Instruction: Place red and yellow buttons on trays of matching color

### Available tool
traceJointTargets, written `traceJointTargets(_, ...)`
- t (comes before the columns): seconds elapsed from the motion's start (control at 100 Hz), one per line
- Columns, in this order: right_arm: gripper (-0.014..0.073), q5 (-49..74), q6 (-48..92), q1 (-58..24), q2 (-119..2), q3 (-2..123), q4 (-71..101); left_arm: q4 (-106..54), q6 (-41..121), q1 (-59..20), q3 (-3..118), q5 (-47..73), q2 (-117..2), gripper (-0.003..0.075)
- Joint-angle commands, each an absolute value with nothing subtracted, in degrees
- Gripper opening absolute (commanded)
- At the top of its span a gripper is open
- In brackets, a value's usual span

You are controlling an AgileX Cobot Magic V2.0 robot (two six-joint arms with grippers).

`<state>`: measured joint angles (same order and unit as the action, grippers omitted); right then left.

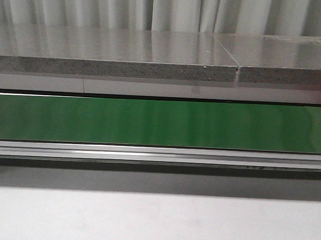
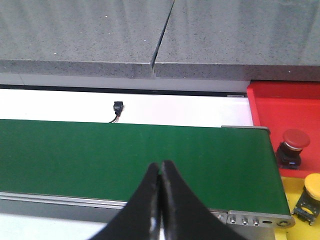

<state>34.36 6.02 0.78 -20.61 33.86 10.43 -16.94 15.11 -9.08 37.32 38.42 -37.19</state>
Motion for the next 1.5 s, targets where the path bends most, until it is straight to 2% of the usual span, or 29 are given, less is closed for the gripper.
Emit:
traceJointTargets(0.0, -0.0121, 30.4, 6.8, 0.8, -21.1, 35.3, 10.4, -18.6, 13.9, -9.5, 39.2, 33.3, -39.3, -0.0021)
traceJointTargets(0.17, -0.0121, 30.4, 6.8, 0.8, -21.1, 35.3, 10.4, -16.1, 10.1, -6.8, 39.2, 31.0, -41.5, -0.0021)
traceJointTargets(0.51, -0.0121, 30.4, 6.8, 0.8, -21.1, 35.3, 10.4, -7.4, 1.8, 5.9, 39.5, 33.8, -44.5, -0.0021)
traceJointTargets(0.89, -0.0121, 30.4, 6.8, 0.8, -21.1, 35.3, 10.4, -4.6, 0.0, 22.6, 45.3, 46.1, -48.0, -0.0011)
traceJointTargets(0.94, -0.0121, 30.4, 6.8, 0.8, -21.1, 35.3, 10.4, -4.6, 0.0, 24.1, 45.8, 47.4, -49.0, 0.0021)
traceJointTargets(1.01, -0.0121, 30.4, 6.8, 0.8, -21.1, 35.3, 10.4, -4.6, 0.0, 25.6, 46.2, 48.4, -50.2, 0.0117)
traceJointTargets(1.06, -0.0121, 30.4, 6.8, 0.8, -21.1, 35.3, 10.4, -4.6, 0.0, 26.3, 46.2, 48.6, -51.0, 0.0222)
traceJointTargets(1.18, -0.0121, 30.4, 6.8, 0.8, -21.1, 35.3, 10.4, -5.0, -1.3, 27.0, 46.2, 48.1, -53.0, 0.0545)
traceJointTargets(1.23, -0.0121, 30.4, 6.8, 0.8, -21.1, 35.3, 10.4, -5.3, -2.9, 27.4, 46.2, 47.5, -54.3, 0.0613)
traceJointTargets(1.49, -0.0121, 30.4, 6.8, 0.8, -21.1, 35.3, 10.4, -6.6, -8.3, 29.8, 50.1, 49.7, -66.7, 0.0617)
